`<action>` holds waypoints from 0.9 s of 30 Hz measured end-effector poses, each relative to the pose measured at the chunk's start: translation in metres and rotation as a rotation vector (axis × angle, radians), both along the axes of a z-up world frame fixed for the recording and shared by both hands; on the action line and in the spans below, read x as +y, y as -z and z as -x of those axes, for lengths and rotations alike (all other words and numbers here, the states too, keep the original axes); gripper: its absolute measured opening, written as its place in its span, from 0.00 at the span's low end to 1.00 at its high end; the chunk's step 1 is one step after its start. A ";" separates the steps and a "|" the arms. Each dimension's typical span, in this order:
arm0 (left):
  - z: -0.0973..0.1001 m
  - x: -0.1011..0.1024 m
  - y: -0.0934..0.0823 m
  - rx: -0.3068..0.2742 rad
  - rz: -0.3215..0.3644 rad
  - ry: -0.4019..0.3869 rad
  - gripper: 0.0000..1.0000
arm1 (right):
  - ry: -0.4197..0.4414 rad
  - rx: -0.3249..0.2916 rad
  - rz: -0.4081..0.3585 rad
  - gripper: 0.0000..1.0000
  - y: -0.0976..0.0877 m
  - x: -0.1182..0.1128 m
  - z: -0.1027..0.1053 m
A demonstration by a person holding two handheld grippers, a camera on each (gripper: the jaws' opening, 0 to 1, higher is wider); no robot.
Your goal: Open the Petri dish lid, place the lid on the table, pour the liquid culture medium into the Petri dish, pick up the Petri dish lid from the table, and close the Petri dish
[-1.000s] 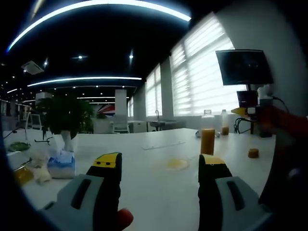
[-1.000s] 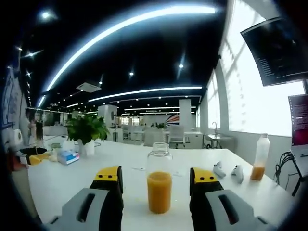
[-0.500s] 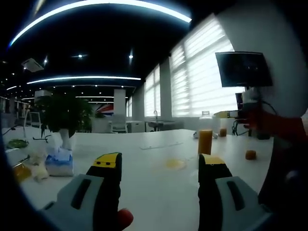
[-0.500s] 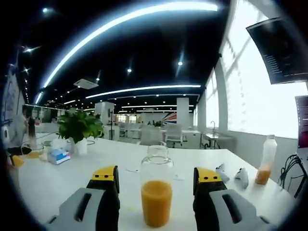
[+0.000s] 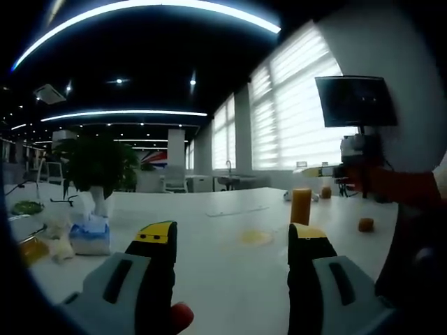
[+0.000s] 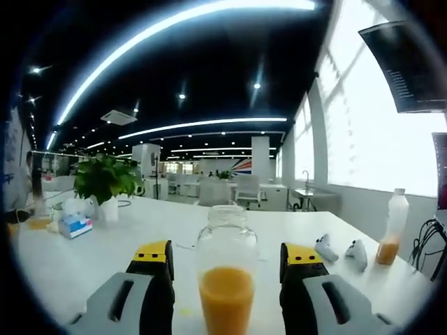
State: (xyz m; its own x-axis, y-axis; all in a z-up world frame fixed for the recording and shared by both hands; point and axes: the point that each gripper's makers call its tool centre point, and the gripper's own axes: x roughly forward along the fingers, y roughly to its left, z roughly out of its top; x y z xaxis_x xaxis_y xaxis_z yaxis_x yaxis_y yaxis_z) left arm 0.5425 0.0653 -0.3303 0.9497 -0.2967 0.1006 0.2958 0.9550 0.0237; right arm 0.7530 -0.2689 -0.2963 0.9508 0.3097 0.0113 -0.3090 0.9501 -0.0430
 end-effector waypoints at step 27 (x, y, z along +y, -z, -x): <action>0.001 0.013 0.000 0.000 -0.007 -0.023 0.56 | 0.026 0.041 0.012 0.48 0.020 0.008 -0.026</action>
